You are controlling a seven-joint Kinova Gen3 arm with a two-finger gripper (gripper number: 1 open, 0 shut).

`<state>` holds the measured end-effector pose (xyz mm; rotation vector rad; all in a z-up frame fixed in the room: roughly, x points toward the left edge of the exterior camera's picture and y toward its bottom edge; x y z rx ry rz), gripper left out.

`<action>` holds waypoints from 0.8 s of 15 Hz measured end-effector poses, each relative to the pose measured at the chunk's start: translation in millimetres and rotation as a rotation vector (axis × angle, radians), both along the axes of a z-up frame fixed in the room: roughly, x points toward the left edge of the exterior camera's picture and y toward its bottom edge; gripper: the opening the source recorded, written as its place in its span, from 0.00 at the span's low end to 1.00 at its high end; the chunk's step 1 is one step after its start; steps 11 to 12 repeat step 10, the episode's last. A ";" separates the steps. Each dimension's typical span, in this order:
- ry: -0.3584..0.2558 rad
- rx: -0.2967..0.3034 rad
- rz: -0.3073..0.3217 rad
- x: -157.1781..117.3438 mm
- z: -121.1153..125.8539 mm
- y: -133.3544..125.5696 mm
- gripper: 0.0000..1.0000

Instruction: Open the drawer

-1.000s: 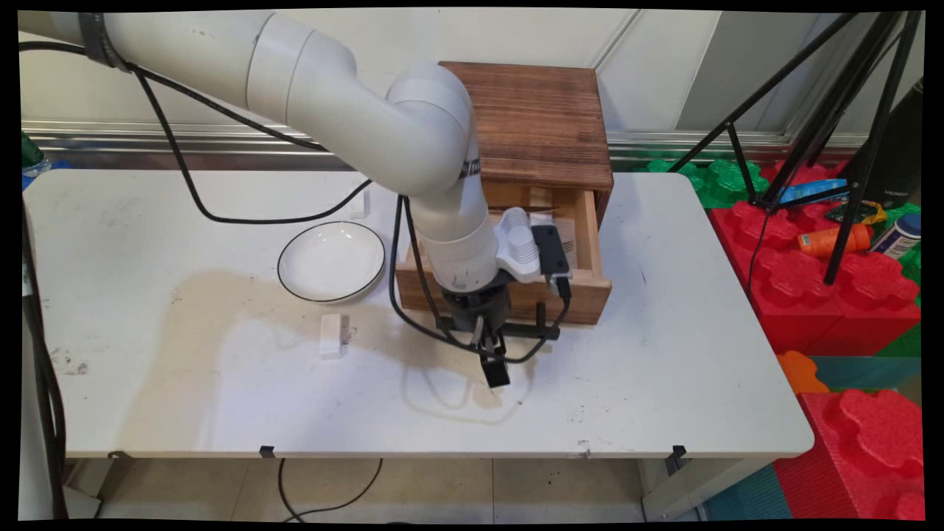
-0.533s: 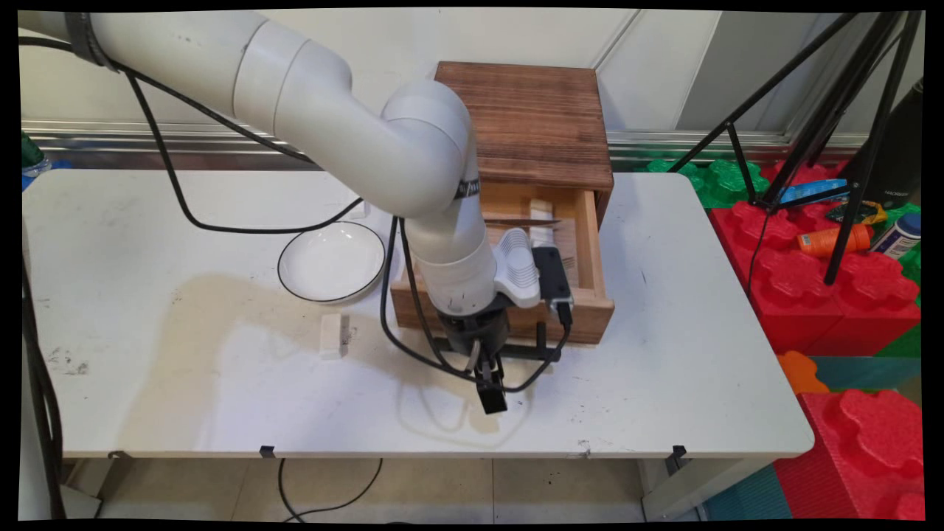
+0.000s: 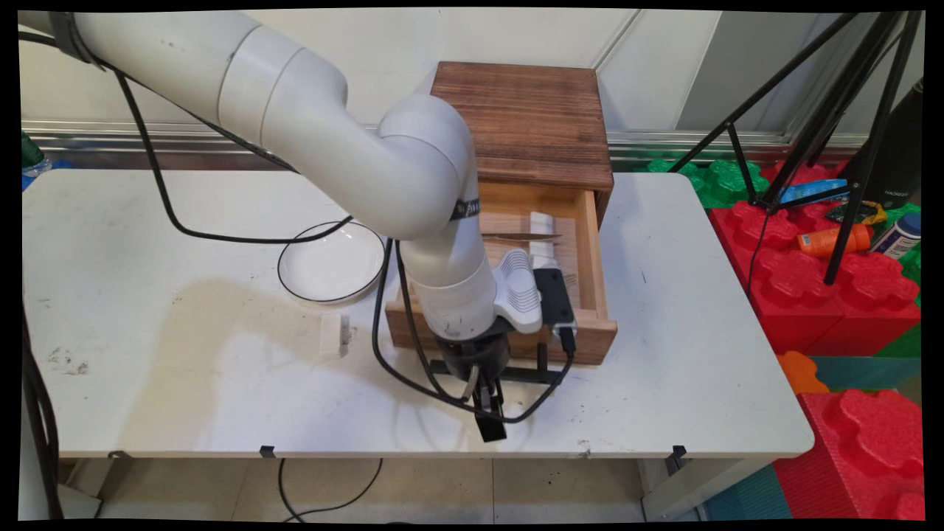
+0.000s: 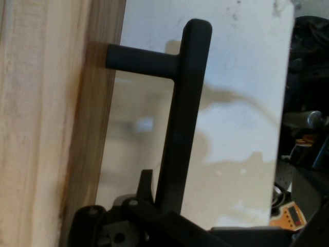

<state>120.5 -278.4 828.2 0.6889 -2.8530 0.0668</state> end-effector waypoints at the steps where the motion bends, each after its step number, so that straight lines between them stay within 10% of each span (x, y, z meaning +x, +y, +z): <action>1: 0.001 0.003 -0.001 -1.3 0.3 3.1 1.00; 12: 0.005 0.019 -0.009 -8.2 3.2 22.2 1.00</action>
